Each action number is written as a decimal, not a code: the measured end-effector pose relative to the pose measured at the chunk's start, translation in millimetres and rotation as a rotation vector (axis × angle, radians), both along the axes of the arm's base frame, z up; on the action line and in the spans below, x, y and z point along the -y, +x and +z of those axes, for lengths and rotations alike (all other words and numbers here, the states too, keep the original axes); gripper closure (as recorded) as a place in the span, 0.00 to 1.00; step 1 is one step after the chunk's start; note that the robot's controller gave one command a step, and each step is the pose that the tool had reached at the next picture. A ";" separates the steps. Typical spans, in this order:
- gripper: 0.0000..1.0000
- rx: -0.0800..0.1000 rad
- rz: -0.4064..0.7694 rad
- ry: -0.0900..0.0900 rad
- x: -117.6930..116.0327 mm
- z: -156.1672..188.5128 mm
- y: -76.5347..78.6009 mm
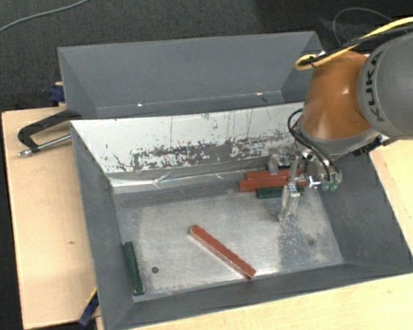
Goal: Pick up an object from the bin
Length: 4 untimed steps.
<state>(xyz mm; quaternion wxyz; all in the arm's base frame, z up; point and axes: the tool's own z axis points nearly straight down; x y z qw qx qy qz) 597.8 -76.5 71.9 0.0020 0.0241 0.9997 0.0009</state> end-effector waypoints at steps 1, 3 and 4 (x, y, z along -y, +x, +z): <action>1.00 0.009 -0.003 -0.002 2.6 4.3 2.6; 0.00 -0.003 -0.362 0.003 -69.1 -0.5 -27.2; 0.00 0.002 -0.628 0.001 -21.3 -0.6 -5.0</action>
Offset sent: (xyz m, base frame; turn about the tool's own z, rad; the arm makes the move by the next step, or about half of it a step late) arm 0.0000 0.0000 0.0000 0.0000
